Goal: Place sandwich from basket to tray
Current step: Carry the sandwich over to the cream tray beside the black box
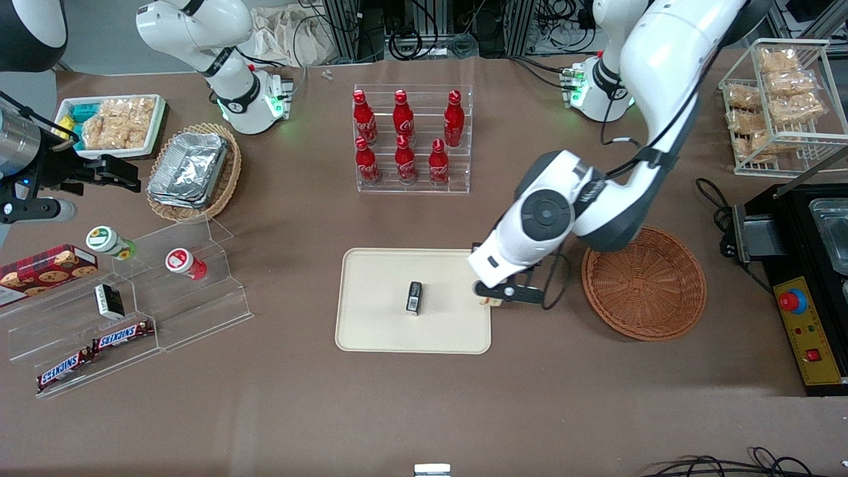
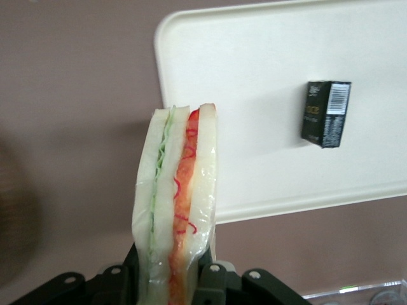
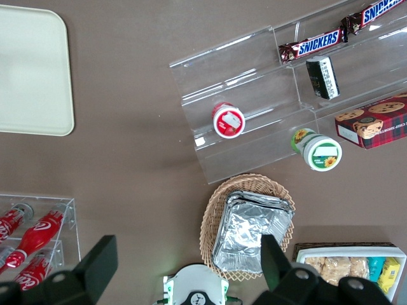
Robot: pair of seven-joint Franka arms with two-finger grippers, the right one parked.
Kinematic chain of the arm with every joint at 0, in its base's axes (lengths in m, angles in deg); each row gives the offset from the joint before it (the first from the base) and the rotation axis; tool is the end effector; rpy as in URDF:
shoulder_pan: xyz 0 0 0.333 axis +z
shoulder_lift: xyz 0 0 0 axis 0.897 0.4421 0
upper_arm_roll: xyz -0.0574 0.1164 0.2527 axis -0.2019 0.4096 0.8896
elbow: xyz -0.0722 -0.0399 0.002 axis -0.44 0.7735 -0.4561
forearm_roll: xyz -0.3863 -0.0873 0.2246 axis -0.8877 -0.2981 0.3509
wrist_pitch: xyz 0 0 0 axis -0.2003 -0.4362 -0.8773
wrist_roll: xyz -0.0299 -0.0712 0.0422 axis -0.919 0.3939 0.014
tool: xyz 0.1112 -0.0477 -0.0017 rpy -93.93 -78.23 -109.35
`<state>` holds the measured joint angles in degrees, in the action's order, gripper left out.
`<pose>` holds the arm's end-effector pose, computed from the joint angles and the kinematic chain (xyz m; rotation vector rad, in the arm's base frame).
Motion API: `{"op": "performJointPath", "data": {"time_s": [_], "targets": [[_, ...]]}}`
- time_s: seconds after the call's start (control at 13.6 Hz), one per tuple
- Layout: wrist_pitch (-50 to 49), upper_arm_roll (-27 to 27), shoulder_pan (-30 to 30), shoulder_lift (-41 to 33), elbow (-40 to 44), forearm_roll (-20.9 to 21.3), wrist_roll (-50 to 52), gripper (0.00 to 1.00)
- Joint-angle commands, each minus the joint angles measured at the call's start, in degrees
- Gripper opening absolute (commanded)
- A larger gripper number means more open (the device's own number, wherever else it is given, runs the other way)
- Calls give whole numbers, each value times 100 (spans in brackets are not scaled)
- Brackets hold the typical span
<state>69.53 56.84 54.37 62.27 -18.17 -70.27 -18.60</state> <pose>0.6012 -0.4228 0.2716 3.0488 -0.2426 -0.1486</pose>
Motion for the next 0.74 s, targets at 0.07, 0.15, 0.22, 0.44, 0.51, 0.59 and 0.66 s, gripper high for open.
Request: {"op": "performJointPath", "data": {"time_s": [0.07, 0.15, 0.22, 0.44, 0.51, 0.59, 0.66], "targets": [[485, -19, -203, 637, 195, 458, 215, 38], [617, -10, -230, 795, 204, 555, 216, 38], [680, 8, -247, 927, 291, 651, 224, 38], [707, 43, -265, 1376, 633, 1002, 601, 38], [715, 43, -274, 1473, 730, 1117, 689, 38], [715, 43, -274, 1508, 766, 1135, 716, 38], [715, 43, -274, 1509, 766, 1136, 717, 39]]}}
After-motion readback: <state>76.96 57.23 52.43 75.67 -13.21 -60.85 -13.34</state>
